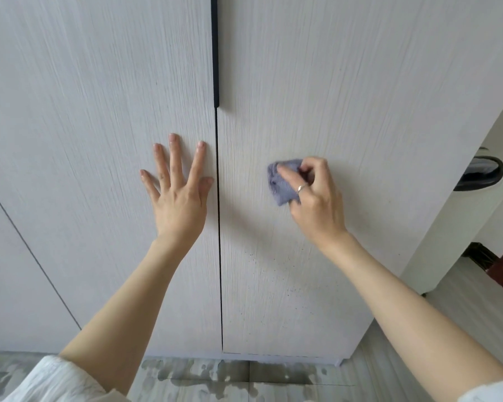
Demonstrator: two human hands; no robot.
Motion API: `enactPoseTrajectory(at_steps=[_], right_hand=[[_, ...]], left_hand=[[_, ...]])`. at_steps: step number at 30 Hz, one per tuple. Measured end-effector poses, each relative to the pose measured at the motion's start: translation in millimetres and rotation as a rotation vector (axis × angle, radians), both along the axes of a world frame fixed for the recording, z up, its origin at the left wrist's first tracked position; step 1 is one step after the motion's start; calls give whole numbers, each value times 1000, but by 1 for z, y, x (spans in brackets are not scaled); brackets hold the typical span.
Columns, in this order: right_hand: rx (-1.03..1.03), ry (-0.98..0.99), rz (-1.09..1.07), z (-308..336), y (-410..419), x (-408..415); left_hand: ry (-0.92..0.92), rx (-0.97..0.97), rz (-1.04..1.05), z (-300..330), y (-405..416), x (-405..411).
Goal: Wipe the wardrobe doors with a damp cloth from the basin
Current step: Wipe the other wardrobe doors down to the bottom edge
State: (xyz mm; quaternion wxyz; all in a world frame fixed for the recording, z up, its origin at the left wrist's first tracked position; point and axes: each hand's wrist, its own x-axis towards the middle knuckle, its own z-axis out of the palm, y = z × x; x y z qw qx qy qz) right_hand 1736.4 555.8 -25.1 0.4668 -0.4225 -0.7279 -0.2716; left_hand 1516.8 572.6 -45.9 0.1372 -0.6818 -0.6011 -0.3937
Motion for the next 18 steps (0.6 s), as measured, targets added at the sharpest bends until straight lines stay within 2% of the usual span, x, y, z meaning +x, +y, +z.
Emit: enactPoseTrajectory(at_steps=[4, 6, 8, 12, 15, 18], right_hand=[[-183, -320, 9, -72, -23, 28], [-265, -380, -10, -80, -30, 40], [-249, -295, -15, -61, -26, 45], [-15, 121, -85, 13, -3, 56], [-24, 72, -115, -6, -2, 63], [-364, -111, -155, -77, -24, 65]], left_hand=[[-13, 1, 5, -1, -1, 1], [-23, 0, -1, -3, -1, 1], [-20, 13, -6, -6, 1, 2], [-31, 28, 2, -6, 4, 4], [-48, 23, 18, -8, 5, 7], [-73, 20, 17, -7, 5, 9]])
